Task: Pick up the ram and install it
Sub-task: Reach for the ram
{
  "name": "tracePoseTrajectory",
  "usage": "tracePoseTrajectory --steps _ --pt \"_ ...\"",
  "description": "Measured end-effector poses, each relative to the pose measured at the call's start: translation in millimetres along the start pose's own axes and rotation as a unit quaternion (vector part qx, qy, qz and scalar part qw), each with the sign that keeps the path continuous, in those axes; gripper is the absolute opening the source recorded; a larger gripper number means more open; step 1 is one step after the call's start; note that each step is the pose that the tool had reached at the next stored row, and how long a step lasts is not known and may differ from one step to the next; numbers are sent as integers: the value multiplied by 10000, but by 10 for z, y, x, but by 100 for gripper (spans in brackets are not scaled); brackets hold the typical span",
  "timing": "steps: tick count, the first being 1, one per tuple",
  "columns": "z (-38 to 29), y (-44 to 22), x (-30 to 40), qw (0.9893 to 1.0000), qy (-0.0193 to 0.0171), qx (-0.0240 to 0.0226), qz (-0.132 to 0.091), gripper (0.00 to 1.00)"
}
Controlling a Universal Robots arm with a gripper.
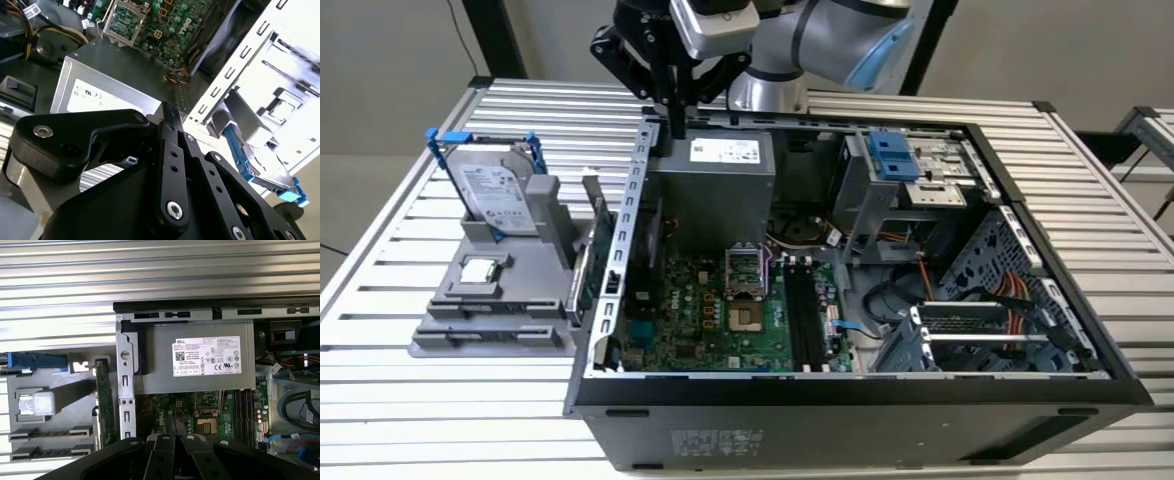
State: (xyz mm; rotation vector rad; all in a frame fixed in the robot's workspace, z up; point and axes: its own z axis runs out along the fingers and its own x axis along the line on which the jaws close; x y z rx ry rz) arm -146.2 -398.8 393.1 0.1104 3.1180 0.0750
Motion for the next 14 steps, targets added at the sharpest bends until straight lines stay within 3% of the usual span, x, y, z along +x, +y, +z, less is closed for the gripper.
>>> tracePoseTrajectory --steps 14 --pt "-1 -4 54 10000 0 0 0 0"
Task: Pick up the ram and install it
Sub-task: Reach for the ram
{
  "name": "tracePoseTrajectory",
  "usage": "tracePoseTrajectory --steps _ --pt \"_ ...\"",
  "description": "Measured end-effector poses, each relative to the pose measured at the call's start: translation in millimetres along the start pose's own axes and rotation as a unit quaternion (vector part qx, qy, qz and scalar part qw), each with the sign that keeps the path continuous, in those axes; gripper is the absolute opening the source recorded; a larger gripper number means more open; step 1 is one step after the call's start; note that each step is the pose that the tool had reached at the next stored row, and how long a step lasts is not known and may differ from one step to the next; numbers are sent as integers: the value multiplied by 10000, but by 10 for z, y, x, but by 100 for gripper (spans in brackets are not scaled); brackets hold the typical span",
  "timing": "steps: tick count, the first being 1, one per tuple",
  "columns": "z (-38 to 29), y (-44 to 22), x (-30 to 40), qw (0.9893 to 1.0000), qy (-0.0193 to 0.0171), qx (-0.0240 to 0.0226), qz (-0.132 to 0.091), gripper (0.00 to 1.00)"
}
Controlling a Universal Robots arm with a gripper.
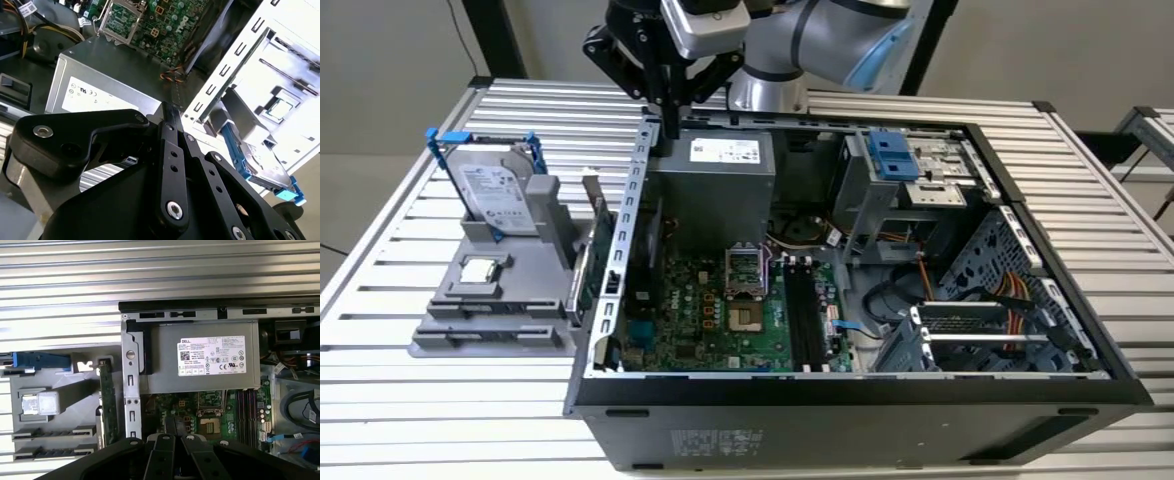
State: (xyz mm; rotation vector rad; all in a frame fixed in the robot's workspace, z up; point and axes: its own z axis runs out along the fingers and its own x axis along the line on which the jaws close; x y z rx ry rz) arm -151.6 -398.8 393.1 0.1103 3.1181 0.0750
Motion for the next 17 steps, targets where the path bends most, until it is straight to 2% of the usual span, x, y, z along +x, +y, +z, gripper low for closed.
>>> tracePoseTrajectory --steps 17 --pt "-2 -5 75 10000 0 0 0 0"
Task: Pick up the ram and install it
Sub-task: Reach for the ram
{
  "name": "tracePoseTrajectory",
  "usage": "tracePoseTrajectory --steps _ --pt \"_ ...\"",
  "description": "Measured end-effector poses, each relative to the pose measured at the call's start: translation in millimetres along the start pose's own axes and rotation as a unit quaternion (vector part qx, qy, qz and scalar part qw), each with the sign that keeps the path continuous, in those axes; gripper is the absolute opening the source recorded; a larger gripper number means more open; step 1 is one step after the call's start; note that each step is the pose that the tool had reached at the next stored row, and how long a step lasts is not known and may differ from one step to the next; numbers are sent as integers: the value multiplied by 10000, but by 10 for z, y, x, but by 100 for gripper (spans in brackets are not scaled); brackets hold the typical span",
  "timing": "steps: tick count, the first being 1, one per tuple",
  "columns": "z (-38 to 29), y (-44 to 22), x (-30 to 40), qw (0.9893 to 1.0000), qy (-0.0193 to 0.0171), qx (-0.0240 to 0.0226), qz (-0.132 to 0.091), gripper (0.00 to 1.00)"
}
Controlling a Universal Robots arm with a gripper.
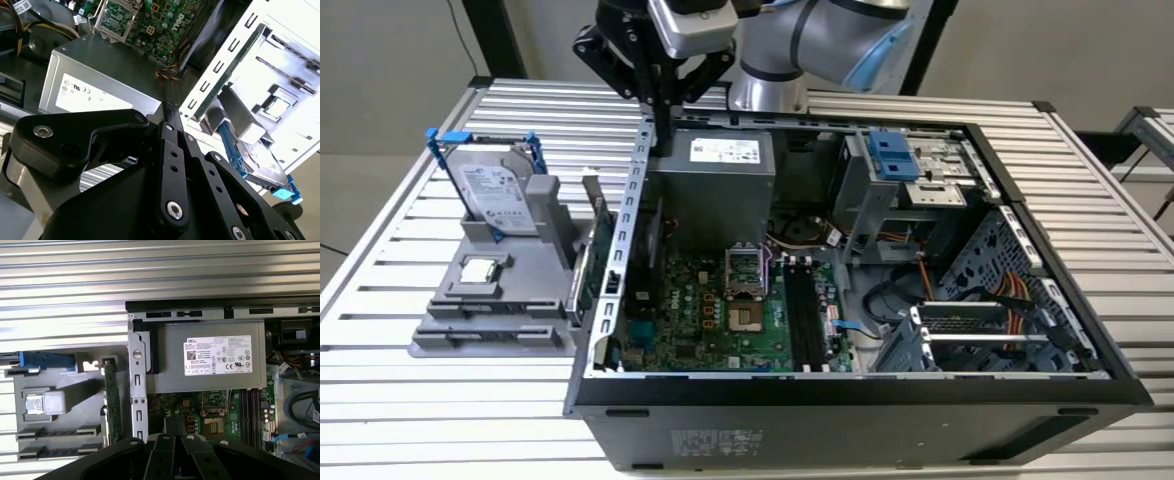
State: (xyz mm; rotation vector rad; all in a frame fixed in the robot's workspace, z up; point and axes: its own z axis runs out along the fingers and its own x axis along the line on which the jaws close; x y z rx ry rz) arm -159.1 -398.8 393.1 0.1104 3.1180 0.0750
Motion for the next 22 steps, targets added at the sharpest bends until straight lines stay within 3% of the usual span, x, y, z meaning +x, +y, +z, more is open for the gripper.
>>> tracePoseTrajectory --steps 12,22 --pt "-2 -5 69 10000 0 0 0 0" --pt "-4 -13 183 10000 0 0 0 0"
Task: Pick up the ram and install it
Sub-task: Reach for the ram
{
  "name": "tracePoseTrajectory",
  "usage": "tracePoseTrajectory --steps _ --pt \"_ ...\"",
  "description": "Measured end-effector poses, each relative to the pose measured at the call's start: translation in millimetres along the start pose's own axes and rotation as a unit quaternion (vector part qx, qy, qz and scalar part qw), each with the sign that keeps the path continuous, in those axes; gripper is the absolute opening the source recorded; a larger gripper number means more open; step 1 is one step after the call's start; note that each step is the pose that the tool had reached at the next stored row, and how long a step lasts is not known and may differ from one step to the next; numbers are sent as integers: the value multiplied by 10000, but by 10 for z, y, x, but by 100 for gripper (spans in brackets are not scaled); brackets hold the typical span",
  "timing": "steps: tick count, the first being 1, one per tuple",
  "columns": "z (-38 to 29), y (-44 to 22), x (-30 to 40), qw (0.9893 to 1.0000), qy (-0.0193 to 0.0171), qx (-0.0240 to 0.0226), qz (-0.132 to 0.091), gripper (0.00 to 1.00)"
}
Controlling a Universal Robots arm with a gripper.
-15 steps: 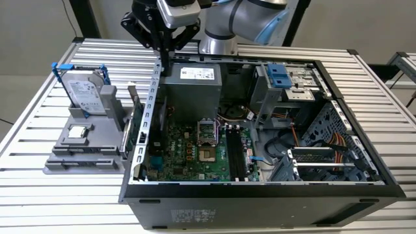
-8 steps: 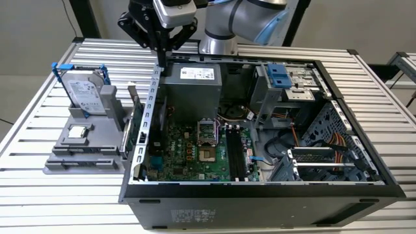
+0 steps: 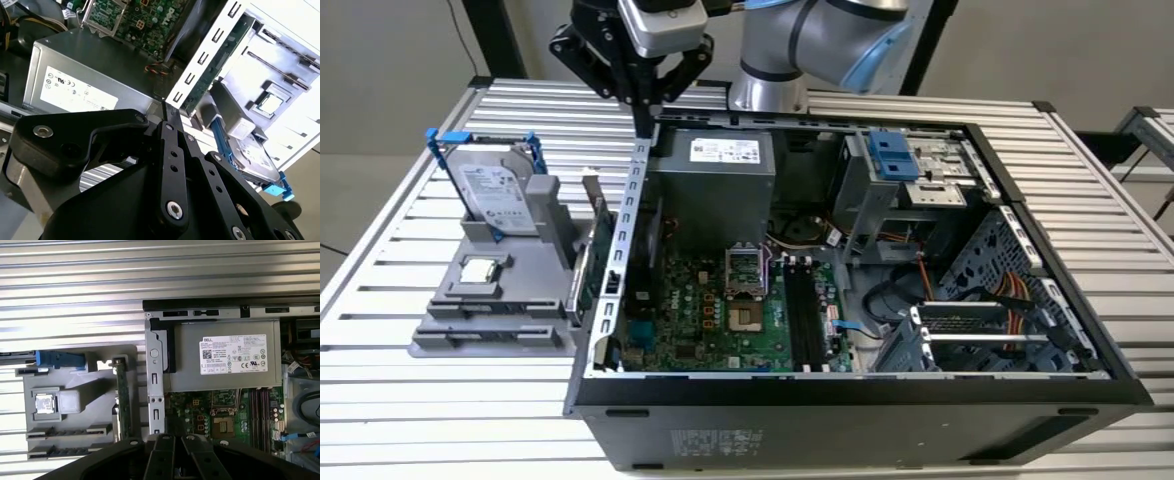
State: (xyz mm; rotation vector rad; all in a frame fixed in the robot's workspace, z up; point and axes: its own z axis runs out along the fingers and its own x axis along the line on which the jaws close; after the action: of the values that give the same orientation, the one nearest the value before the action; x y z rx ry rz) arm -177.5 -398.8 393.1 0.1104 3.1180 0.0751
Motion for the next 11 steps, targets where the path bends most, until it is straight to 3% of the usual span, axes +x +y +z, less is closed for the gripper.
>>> tracePoseTrajectory --steps 11 --pt "-3 -9 128 10000 0 0 0 0"
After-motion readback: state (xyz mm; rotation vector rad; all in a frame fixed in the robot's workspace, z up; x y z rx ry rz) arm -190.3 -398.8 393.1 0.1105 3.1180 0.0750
